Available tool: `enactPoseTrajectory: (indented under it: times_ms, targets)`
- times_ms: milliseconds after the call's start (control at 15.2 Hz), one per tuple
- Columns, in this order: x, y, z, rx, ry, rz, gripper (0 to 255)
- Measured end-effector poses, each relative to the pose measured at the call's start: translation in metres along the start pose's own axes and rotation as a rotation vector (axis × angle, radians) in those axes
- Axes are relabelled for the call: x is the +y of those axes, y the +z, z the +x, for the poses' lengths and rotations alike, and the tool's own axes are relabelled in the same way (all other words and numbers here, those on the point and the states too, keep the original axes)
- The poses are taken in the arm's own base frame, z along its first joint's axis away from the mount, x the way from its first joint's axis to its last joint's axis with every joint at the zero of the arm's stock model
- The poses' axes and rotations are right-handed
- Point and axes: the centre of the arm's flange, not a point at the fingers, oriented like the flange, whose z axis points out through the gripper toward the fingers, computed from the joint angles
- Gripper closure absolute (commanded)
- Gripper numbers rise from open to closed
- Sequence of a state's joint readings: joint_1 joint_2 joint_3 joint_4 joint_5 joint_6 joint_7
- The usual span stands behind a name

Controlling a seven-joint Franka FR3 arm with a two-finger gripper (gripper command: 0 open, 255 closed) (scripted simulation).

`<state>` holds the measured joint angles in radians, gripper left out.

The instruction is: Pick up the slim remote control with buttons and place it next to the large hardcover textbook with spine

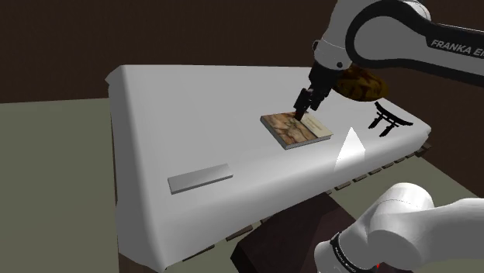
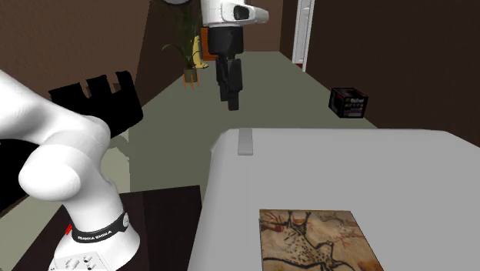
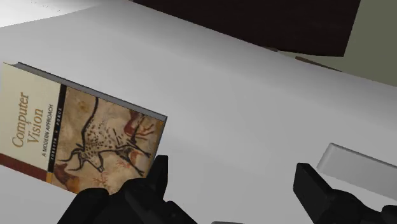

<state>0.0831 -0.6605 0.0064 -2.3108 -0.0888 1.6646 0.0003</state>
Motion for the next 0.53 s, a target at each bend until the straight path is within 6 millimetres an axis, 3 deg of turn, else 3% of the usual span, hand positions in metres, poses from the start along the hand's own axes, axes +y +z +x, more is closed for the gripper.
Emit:
enactPoseTrajectory:
  times_ms: [528]
  targets:
    - [-0.057, 0.055, 0.060, 0.013, -0.306, 0.020, 0]
